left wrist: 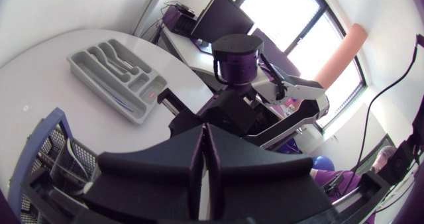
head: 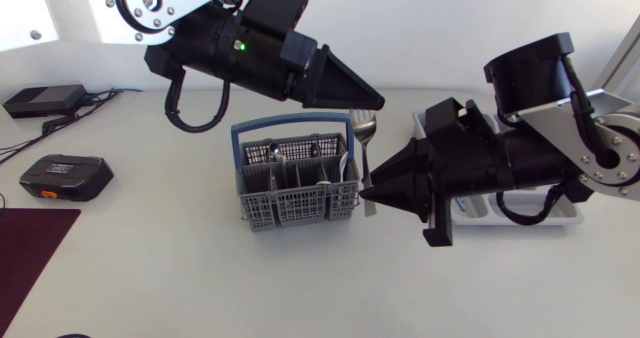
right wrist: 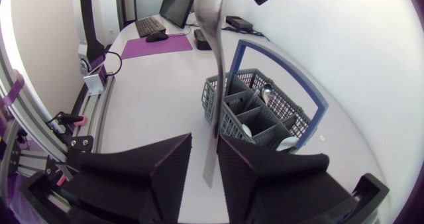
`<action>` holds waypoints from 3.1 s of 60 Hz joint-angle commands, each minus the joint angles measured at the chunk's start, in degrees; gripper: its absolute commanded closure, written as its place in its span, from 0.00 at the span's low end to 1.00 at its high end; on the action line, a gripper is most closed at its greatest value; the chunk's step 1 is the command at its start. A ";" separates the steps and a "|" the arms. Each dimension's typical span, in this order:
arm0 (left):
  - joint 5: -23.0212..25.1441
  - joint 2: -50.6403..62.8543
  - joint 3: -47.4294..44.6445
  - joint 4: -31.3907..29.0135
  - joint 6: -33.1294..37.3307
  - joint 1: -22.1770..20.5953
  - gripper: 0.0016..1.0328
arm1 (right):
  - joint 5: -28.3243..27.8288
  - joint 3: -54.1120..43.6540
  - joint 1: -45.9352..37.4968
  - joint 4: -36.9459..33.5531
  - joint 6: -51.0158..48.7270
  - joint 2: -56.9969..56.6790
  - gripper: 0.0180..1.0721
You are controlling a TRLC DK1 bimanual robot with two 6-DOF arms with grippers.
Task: Unload the cutlery basket into the drawer organizer.
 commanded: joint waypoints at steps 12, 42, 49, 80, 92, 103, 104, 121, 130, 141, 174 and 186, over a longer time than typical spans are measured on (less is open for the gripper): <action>1.64 -2.20 -1.61 -0.29 -1.13 -0.42 0.97 | -1.55 -3.93 0.88 -1.25 -0.64 -0.53 0.84; 1.55 -2.29 -3.37 -0.03 -0.08 -0.33 0.97 | -1.90 -4.81 0.88 -2.22 -0.82 0.70 0.91; 1.46 -2.38 -4.33 -0.03 1.42 -0.33 0.97 | -1.98 -5.34 0.79 -3.09 -1.69 0.70 0.91; -6.01 -1.76 -2.75 3.84 1.59 1.69 0.39 | -1.28 -8.85 -1.76 -3.97 -3.63 0.52 0.91; -13.92 -2.90 -2.40 8.15 0.28 3.53 0.31 | 0.21 -9.55 -8.26 -4.41 -5.30 0.00 0.91; -27.81 -4.31 -3.98 10.70 2.65 3.80 0.31 | 4.26 -6.39 -19.16 -3.62 -5.47 0.35 0.91; -30.62 -4.31 -4.42 11.49 2.91 3.71 0.31 | 4.96 -5.77 -20.39 -3.01 -5.03 0.70 0.91; -46.97 -5.63 -11.72 15.79 6.69 3.62 0.31 | 25.44 4.33 -29.53 10.53 6.66 11.51 0.91; -49.34 -7.65 -14.79 16.14 8.54 3.97 0.31 | 34.75 10.22 -30.85 14.75 10.79 20.48 0.91; -53.56 -11.34 -20.15 18.43 10.82 3.97 0.31 | 43.02 18.31 -32.61 18.53 14.83 32.34 0.91; -56.63 -19.87 -30.70 20.89 13.02 5.03 0.31 | 54.09 37.47 -35.77 13.78 18.78 55.81 0.91; -58.22 -22.59 -33.78 21.15 14.16 4.50 0.31 | 54.53 40.63 -36.65 12.37 18.87 60.29 0.90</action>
